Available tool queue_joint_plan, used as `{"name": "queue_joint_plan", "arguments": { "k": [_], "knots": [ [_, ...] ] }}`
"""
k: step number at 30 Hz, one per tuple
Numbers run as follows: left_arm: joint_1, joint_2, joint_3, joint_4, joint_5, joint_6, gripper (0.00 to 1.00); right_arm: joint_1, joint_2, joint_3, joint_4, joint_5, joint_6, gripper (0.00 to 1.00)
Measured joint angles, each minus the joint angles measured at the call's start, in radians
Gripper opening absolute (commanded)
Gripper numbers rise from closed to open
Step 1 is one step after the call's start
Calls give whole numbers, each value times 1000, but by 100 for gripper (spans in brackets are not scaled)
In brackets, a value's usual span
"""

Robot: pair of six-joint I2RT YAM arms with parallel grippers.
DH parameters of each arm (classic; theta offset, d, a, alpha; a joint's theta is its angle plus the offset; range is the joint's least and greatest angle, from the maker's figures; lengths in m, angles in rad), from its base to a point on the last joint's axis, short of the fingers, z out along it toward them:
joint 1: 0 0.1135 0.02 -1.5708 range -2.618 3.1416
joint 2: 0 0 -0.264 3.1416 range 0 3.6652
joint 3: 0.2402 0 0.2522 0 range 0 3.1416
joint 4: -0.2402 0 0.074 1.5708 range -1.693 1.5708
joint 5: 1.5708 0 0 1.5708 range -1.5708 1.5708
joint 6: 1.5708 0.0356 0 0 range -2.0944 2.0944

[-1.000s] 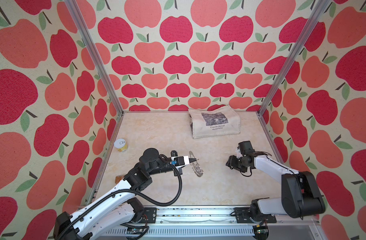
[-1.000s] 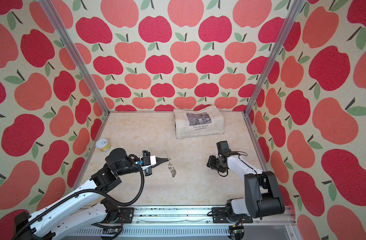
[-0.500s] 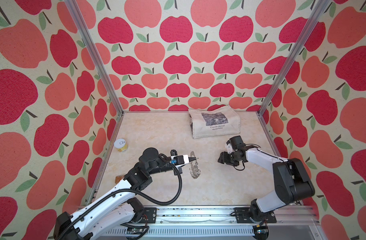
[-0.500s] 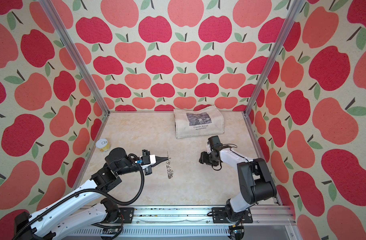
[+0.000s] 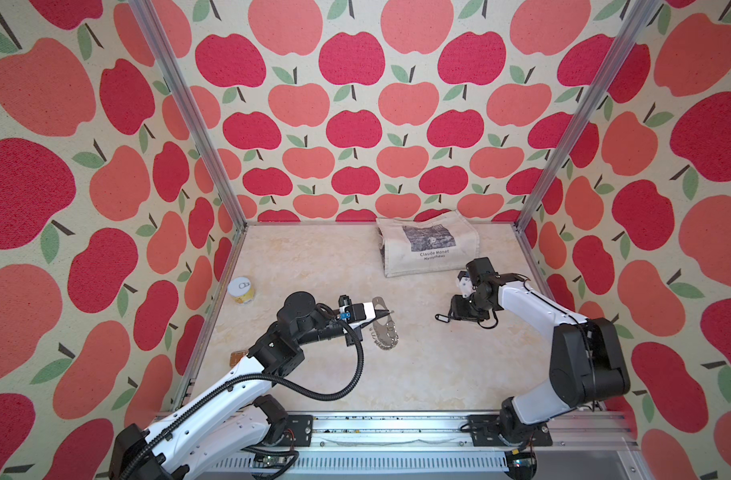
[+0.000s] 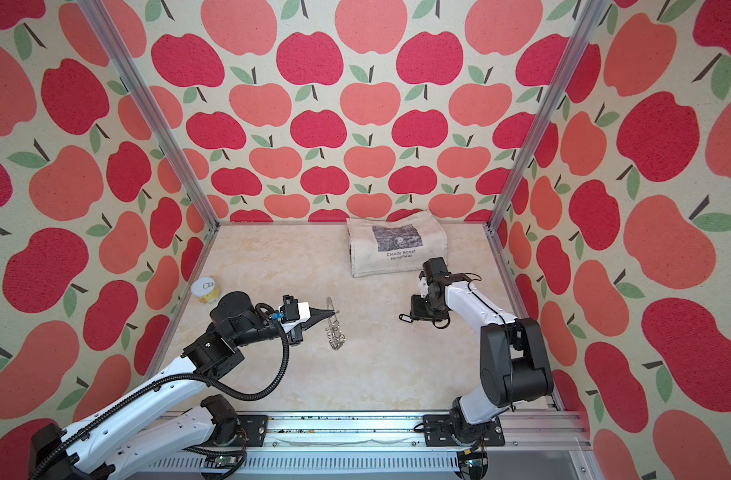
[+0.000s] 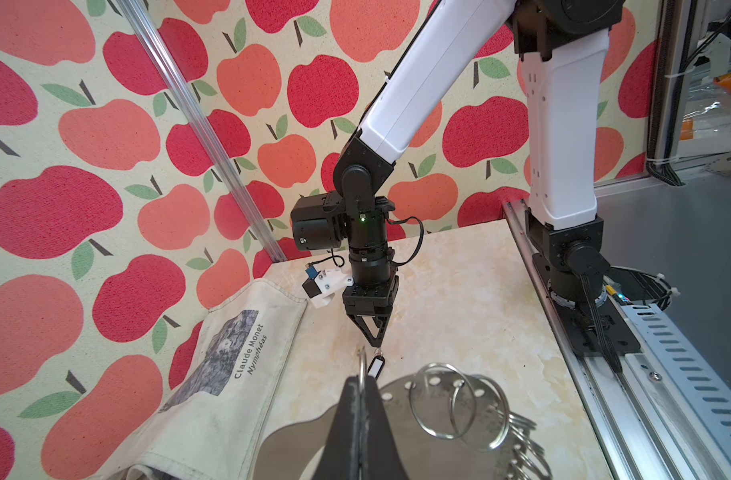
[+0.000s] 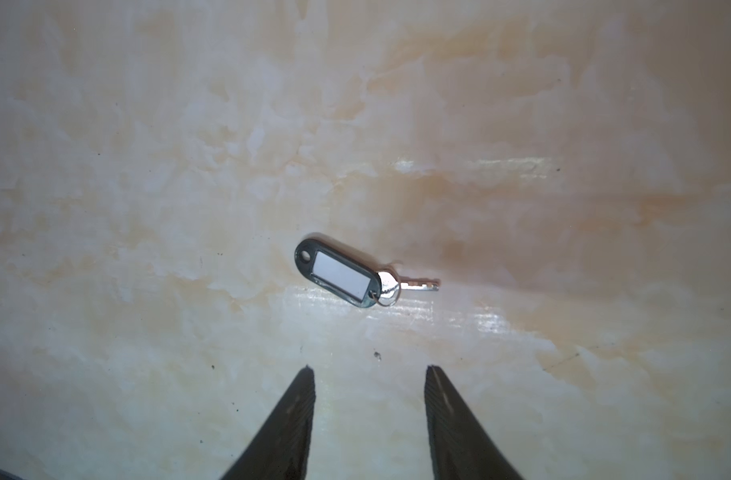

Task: Put the keys on the keyring
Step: 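Grasp the black-tagged key by its small ring with the right gripper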

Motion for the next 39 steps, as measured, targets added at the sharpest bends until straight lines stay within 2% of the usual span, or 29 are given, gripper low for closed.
{"name": "queue_joint_plan", "arguments": {
  "k": [7,14,24,32,38,39],
  "knots": [
    [9,-2,0,-2,9,-6,0,-24,16,-117,134,-80,141,29],
    [13,-6,0,-3,18,-6,0,-24,8,-164,219,-60,218,28],
    [17,-6,0,-3,18,-11,0,-24,6,-167,281,-44,251,23],
    [20,-6,0,-4,19,-14,0,-24,12,-167,299,-41,257,13],
    [23,-7,0,-4,19,-19,0,-28,25,-167,306,-34,263,12],
    [23,-7,0,-4,19,-22,0,-28,27,-167,308,-34,262,9]
  ]
}}
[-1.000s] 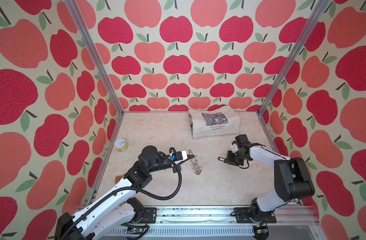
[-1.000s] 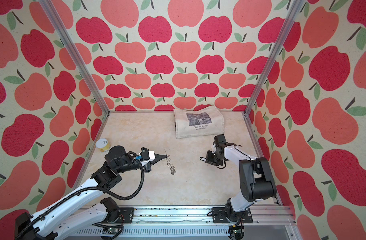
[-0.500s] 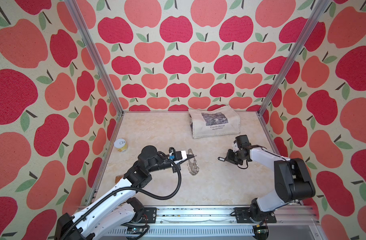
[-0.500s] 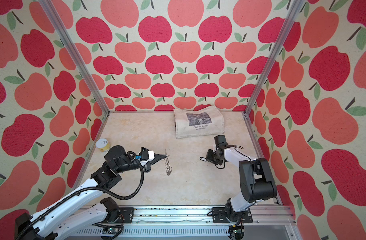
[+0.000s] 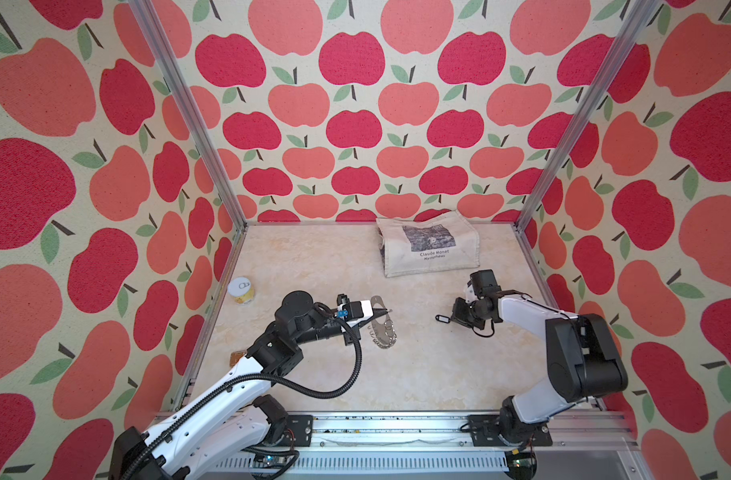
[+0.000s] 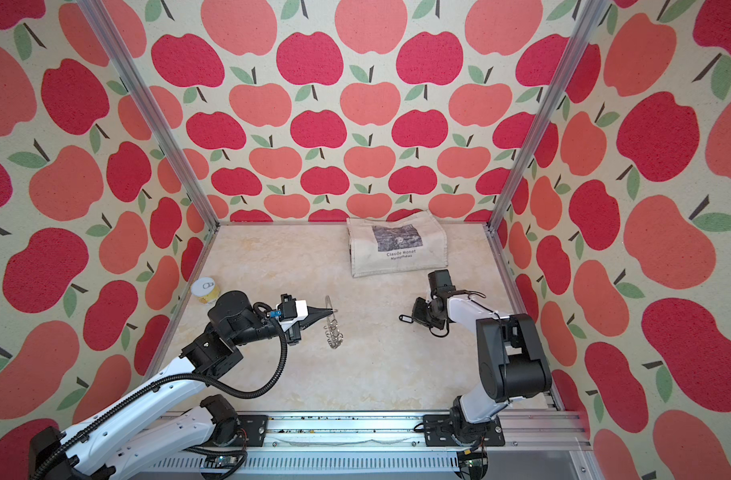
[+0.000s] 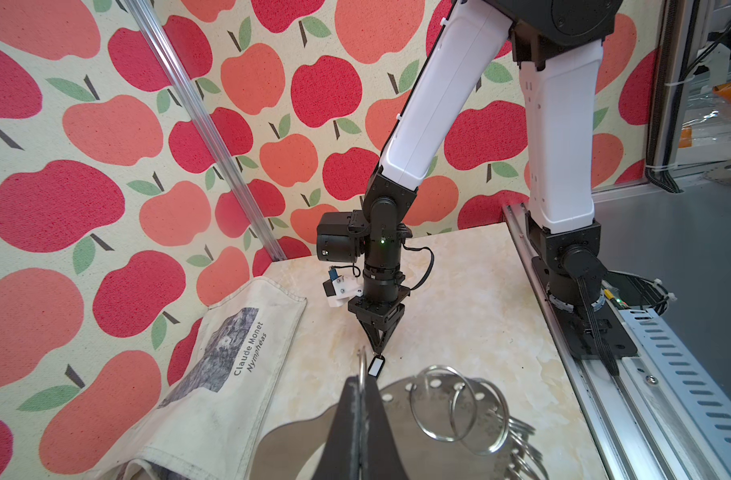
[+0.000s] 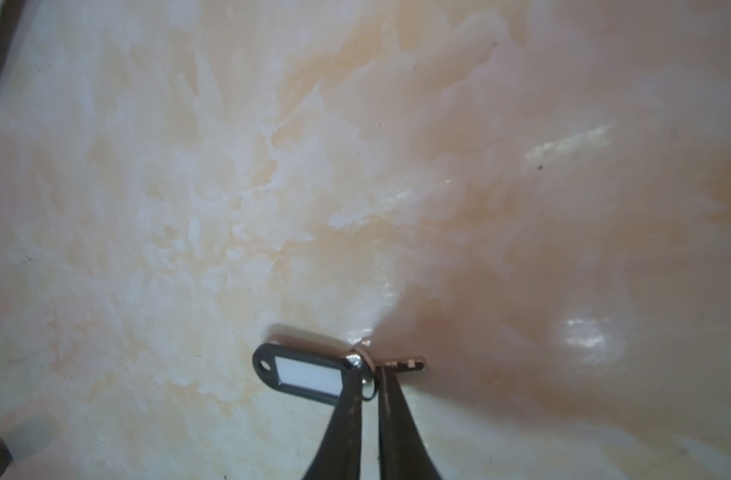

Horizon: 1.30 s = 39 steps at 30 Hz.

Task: Put the keys on the keyring
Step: 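Grasp the black-tagged key by its small ring with the right gripper, then lift the key and carry it toward the plate held by the left gripper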

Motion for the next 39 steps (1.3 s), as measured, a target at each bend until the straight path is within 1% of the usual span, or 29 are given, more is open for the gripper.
{"name": "queue_joint_plan", "arguments": {
  "k": [2,5,8,12,15,17,21,24,28,34,39],
  "knots": [
    [0,0,0,0,0,-3,0,0,2,0,6,0,-1,0],
    [0,-5,0,0,0,-3,0,0,-5,0,33,-10,1,0],
    [0,-11,0,0,0,-5,0,0,-49,-19,67,-43,-31,0],
    [0,-13,19,-17,0,-6,0,2,-226,-45,114,-129,-111,0],
    [0,-10,77,-50,13,-1,0,5,-380,-44,190,-246,-176,0],
    [1,-6,134,-77,31,9,0,5,-450,-38,248,-352,-201,0],
    [1,14,257,-142,82,36,0,5,-484,3,365,-558,-191,0],
    [2,32,348,-214,126,55,0,5,-486,26,504,-695,-125,0],
    [11,57,459,-324,192,75,0,11,-485,90,718,-852,10,0],
    [24,87,562,-447,275,101,0,74,-452,211,1046,-1011,223,0],
    [32,132,642,-520,329,124,0,134,-405,287,1281,-1094,385,0]
  ]
}}
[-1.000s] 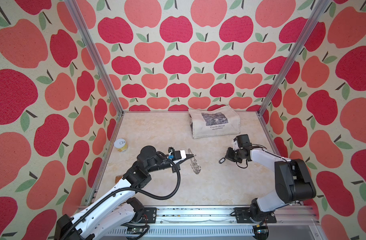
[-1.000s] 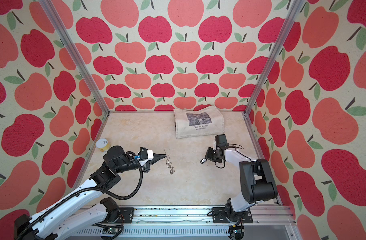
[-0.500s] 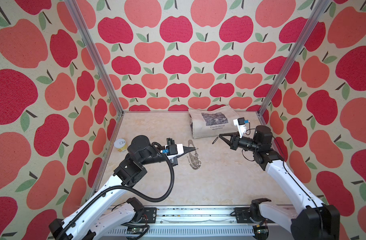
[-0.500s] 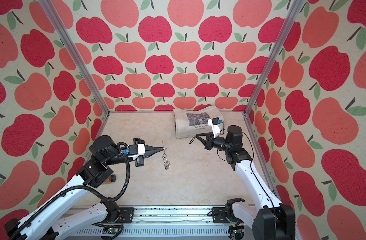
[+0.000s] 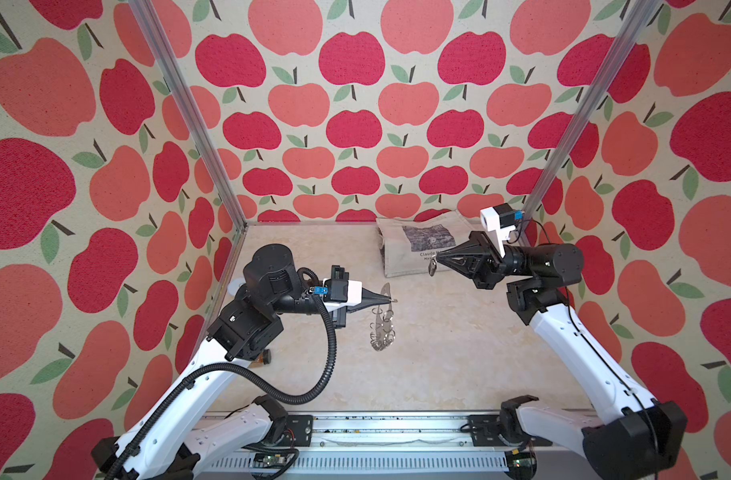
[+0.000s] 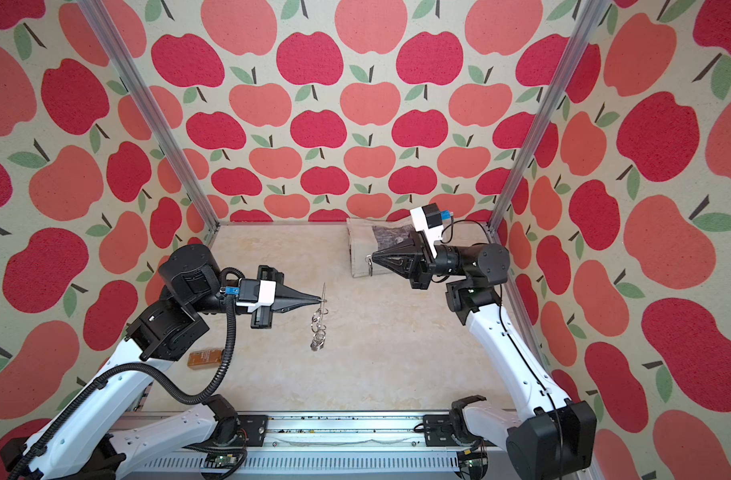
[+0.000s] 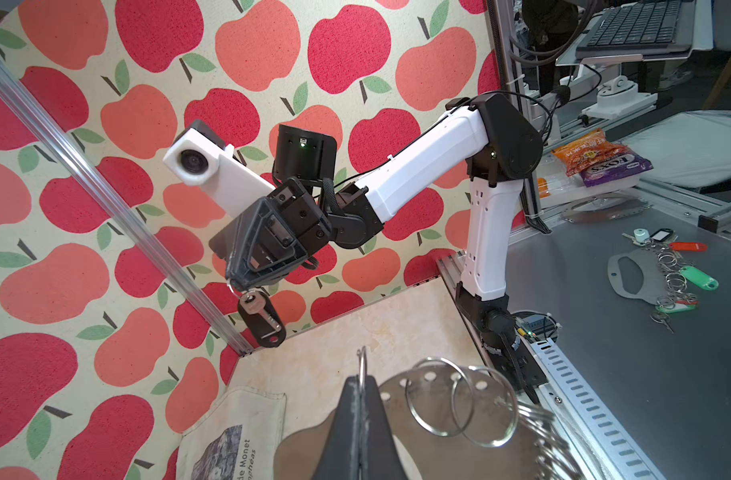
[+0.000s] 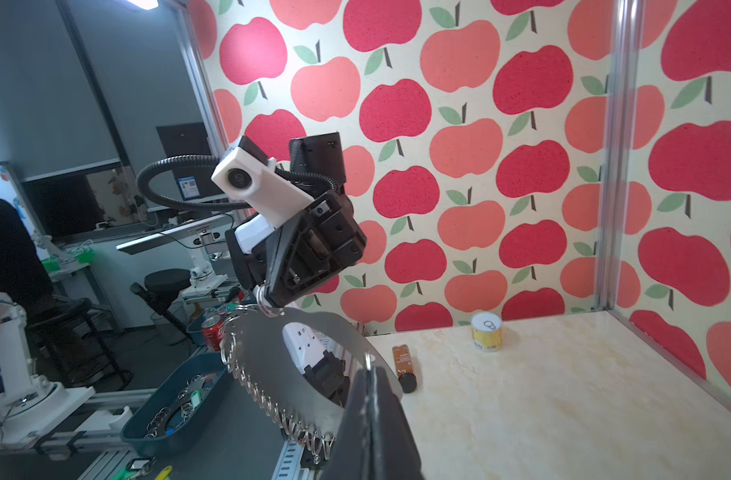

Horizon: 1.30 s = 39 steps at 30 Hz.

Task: Put the keys on the keyring
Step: 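Lift the key and carry it toward the plate held by the left gripper, then bring the key's ring to the split ring held by the left gripper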

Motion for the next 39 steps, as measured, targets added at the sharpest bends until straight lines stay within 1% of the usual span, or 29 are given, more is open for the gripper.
{"name": "queue_joint_plan", "arguments": {
  "k": [2,5,7,8,9,11,12,13,14,16,19,22,28,33,39],
  "knots": [
    [0,18,27,-24,15,6,0,16,6,25,47,-23,32,0],
    [0,58,92,-83,33,27,0,32,-2,60,68,-45,40,0],
    [0,87,146,-134,37,58,0,35,-19,73,39,-51,4,0],
    [0,96,165,-156,37,72,0,37,-35,77,-9,-51,-35,0],
    [0,108,192,-185,37,95,0,41,-61,84,-107,-44,-125,0],
    [-5,129,235,-234,28,141,0,71,-113,128,-407,6,-361,0],
    [-8,138,249,-256,18,164,0,108,-133,176,-595,55,-514,0],
    [-12,146,260,-280,7,191,0,147,-143,231,-752,99,-641,0],
    [-14,152,266,-298,-1,211,0,177,-150,269,-853,126,-727,0],
    [-20,161,269,-334,-20,253,0,203,-176,299,-990,166,-859,0],
    [-38,168,269,-364,-62,319,0,207,-199,301,-1128,197,-976,0],
    [-70,162,261,-365,-112,396,0,223,-195,305,-1238,233,-1068,0],
    [-154,142,223,-360,-238,565,0,286,-178,306,-1394,332,-1212,0],
    [-205,145,220,-355,-322,676,0,322,-200,306,-1443,391,-1278,0],
    [-230,145,207,-308,-368,733,0,340,-254,294,-1460,441,-1323,0]
  ]
}}
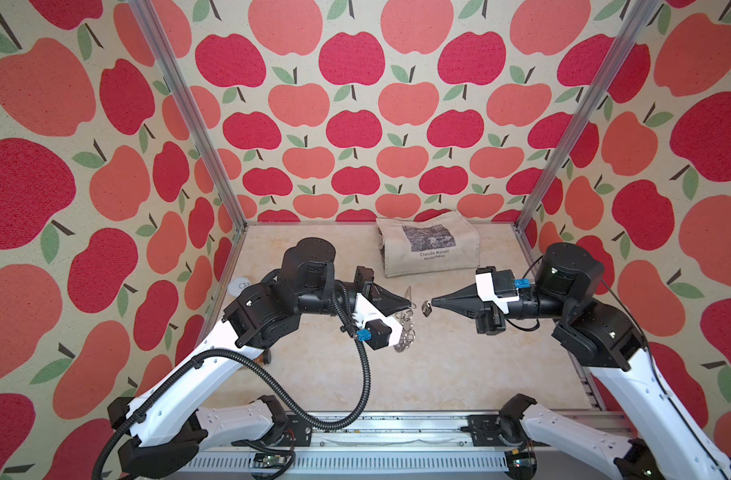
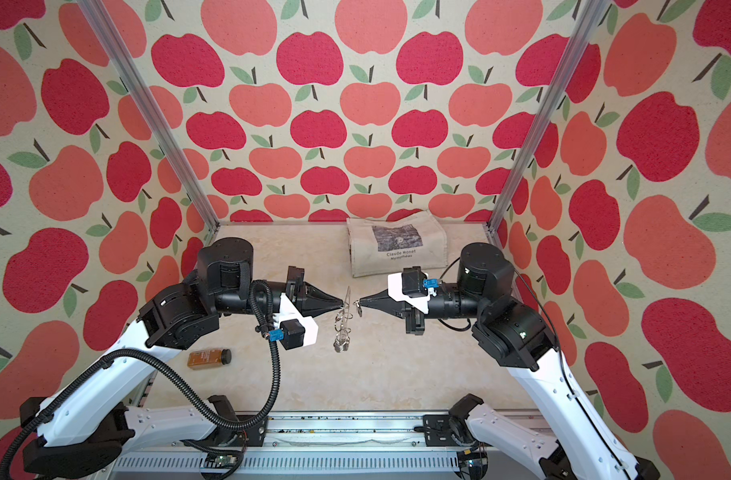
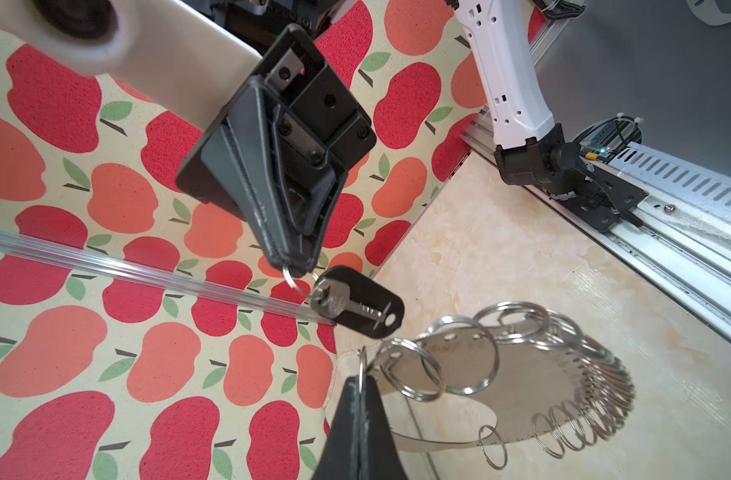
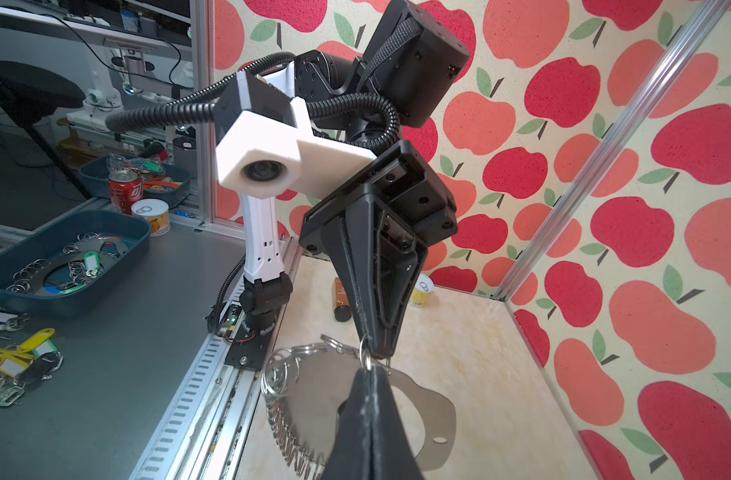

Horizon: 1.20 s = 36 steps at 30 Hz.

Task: Put the keys on the keyring
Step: 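Bring the key's ring to the split ring held by the left gripper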

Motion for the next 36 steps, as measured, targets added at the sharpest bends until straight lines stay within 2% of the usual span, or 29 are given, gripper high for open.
{"name": "queue_joint_plan", "arguments": {
  "k": [17,36],
  "knots": [
    [-60,-90,-108,198,16,-59,0,149,-56,-19,-3,160,-86,0],
    [-97,-140,-140,229,19,-98,0,352,-52,21,-19,323,-224,0]
  ]
}}
